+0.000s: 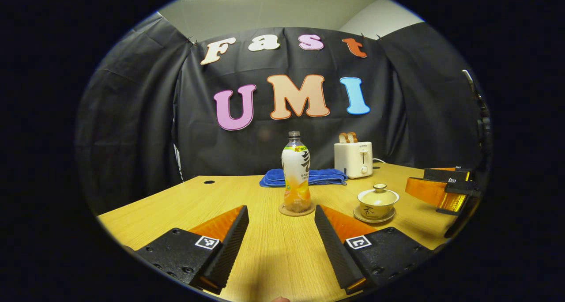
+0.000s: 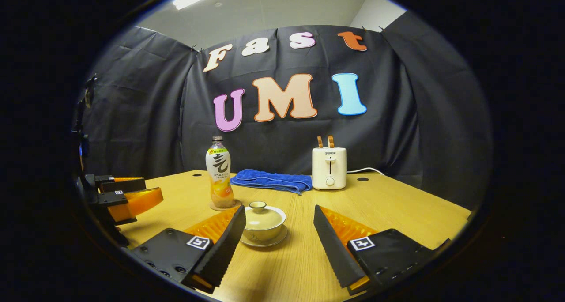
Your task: Open the teacup lid with one hand, grasp the water bottle and pour water into the teacup with the other hand; after pouring, place the water bottle on the coaster and then close the teacup lid.
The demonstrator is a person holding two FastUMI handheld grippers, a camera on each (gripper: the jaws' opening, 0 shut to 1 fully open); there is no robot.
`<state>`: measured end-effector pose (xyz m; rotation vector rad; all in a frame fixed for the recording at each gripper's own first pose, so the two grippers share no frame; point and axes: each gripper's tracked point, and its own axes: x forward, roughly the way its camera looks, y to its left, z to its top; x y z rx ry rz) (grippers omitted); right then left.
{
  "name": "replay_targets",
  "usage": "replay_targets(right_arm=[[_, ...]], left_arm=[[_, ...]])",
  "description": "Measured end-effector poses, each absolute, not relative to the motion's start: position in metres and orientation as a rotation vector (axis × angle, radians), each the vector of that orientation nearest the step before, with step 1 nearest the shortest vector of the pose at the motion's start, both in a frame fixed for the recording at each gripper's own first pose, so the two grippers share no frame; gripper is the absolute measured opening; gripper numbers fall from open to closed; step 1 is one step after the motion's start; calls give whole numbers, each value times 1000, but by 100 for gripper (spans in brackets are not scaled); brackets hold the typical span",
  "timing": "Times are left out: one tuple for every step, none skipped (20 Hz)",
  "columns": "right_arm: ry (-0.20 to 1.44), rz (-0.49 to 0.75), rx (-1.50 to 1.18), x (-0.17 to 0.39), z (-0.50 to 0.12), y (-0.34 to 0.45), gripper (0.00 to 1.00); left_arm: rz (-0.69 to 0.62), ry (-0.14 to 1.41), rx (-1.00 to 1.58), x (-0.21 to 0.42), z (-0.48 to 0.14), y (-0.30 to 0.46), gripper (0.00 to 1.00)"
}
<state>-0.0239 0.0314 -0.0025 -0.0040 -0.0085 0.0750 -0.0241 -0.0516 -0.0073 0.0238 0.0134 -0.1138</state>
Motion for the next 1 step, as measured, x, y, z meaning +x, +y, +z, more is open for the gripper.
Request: replay_targets(right_arm=[[-20,65,-3,-23,0,31,94]], left_arm=[[-109,6,18,-24,-5,-50,88]])
